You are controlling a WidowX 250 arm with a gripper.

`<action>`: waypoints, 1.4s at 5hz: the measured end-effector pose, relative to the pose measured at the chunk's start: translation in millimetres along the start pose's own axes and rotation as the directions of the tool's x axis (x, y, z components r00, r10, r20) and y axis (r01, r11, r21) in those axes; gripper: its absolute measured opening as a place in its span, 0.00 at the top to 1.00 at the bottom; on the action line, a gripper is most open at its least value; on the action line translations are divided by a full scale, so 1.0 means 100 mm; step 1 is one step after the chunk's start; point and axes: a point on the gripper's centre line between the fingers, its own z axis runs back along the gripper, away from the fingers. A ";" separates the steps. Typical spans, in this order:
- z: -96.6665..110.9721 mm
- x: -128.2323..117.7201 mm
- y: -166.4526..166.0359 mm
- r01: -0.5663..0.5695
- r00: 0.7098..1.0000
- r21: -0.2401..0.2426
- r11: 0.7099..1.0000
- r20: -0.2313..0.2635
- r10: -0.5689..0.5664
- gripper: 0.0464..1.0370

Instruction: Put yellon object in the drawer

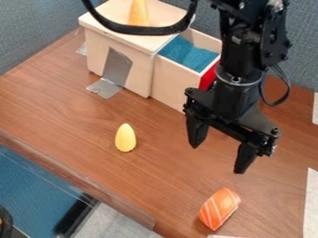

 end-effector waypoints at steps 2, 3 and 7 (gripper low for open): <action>-0.04 0.09 0.43 -0.127 0.992 -0.003 0.992 0.005 0.127 0.04; -0.03 0.17 0.63 -0.156 0.987 -0.003 0.988 0.049 0.156 0.04; -0.39 -0.03 1.48 -0.359 0.933 0.133 0.924 0.066 0.353 0.04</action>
